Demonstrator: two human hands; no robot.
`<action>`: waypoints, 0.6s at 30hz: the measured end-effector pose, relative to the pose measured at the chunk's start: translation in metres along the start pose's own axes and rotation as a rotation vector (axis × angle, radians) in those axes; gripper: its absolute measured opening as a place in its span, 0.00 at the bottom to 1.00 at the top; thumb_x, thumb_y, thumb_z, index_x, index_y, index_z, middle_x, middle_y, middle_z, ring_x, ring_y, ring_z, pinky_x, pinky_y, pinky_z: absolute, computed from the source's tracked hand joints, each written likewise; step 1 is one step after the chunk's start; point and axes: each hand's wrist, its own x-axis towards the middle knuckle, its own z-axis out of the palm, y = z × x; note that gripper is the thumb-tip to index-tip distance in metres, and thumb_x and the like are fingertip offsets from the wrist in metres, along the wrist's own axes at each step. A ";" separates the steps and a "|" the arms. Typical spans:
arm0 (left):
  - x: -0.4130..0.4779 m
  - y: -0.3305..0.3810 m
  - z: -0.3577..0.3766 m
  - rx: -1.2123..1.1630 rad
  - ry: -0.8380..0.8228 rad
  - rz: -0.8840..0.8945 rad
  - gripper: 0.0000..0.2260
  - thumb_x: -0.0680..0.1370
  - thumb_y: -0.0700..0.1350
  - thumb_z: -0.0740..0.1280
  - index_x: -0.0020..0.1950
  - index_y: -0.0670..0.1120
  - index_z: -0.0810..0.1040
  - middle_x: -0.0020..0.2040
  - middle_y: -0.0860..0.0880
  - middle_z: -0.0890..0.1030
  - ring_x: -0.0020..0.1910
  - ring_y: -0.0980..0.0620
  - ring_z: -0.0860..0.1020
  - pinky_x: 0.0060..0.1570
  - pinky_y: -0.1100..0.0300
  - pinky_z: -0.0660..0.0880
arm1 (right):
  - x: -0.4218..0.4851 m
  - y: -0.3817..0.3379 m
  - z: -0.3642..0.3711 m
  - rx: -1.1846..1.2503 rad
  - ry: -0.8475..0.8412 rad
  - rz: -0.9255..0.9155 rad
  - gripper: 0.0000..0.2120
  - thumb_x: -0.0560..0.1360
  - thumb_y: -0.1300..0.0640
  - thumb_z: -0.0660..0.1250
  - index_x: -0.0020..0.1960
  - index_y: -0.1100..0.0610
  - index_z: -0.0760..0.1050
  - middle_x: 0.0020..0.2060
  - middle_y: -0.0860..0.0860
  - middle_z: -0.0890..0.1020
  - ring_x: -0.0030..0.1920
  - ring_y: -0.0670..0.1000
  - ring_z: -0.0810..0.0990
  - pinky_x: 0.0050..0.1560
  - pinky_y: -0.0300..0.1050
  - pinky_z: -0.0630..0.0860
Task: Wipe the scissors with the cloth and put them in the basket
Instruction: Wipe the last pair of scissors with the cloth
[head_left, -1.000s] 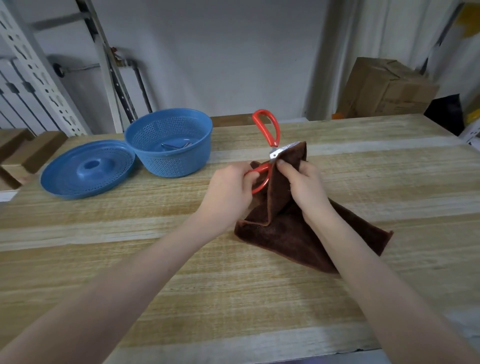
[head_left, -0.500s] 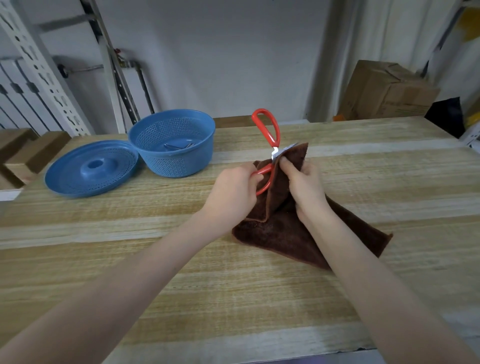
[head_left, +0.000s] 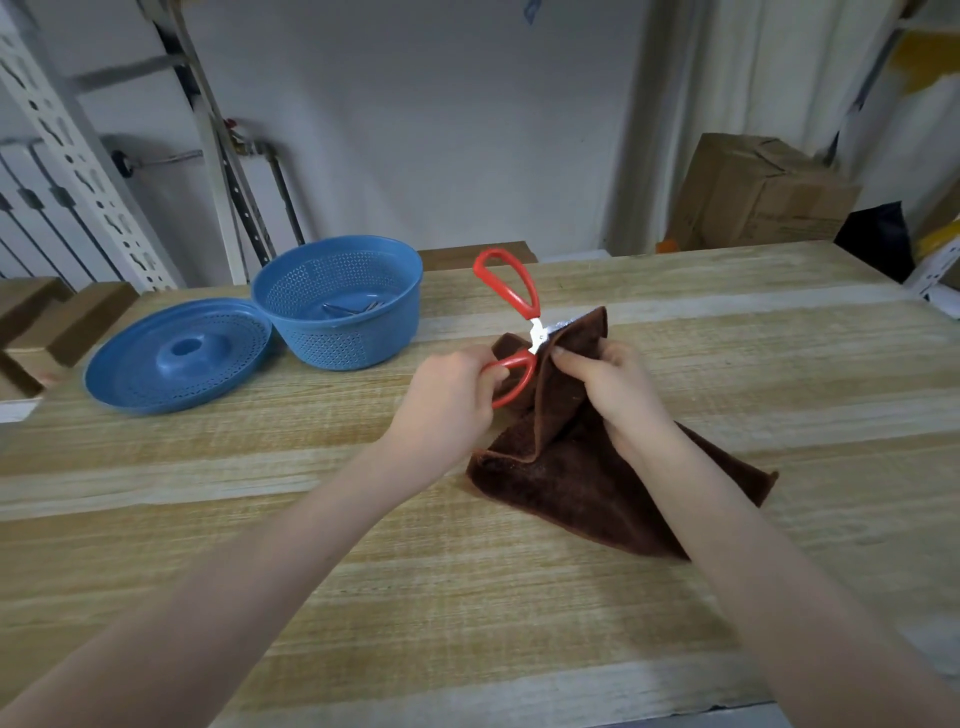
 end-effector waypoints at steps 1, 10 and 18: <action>-0.001 0.000 0.000 -0.004 -0.007 -0.010 0.10 0.80 0.41 0.62 0.38 0.47 0.71 0.30 0.53 0.72 0.33 0.51 0.71 0.36 0.59 0.63 | -0.001 0.001 0.000 -0.009 0.014 -0.007 0.05 0.76 0.59 0.69 0.41 0.55 0.81 0.37 0.49 0.86 0.42 0.48 0.85 0.47 0.43 0.79; 0.000 -0.007 -0.003 -0.039 0.035 -0.064 0.11 0.80 0.40 0.62 0.39 0.42 0.76 0.31 0.51 0.75 0.34 0.49 0.74 0.38 0.56 0.66 | -0.001 0.004 -0.016 0.454 0.106 0.110 0.06 0.80 0.58 0.63 0.49 0.55 0.79 0.42 0.49 0.86 0.46 0.48 0.85 0.51 0.45 0.78; 0.002 -0.005 0.002 -0.026 0.054 -0.015 0.11 0.81 0.42 0.61 0.42 0.40 0.78 0.34 0.45 0.79 0.36 0.45 0.77 0.40 0.50 0.73 | -0.005 -0.004 -0.009 -0.016 -0.011 -0.024 0.08 0.81 0.49 0.61 0.47 0.48 0.78 0.45 0.42 0.83 0.47 0.39 0.81 0.50 0.32 0.75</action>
